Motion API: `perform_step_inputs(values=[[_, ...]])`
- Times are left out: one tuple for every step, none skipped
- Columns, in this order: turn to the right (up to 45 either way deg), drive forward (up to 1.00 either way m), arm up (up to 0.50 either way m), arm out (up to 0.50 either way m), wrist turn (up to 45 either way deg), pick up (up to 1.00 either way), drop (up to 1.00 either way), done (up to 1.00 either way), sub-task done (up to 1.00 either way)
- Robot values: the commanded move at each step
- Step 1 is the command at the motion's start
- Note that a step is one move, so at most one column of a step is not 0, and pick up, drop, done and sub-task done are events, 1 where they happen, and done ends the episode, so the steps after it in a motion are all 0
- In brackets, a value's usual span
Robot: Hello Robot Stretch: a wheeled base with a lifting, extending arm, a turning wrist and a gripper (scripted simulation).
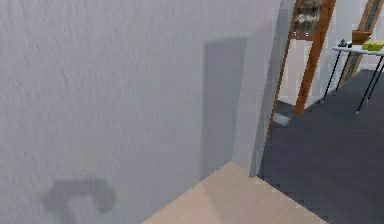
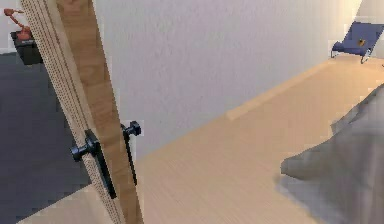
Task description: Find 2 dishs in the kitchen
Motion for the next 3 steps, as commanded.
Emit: perform_step_inputs(values=[[12.0, 0.0, 0.0, 0.0, 0.0, 0.0, 0.0, 0.0, 0.0], [0.0, 0.55, 0.0, 0.0, 0.0, 0.0, 0.0, 0.0, 0.0], [36.0, 0.0, 0.0, 0.0, 0.0, 0.0, 0.0, 0.0, 0.0]])
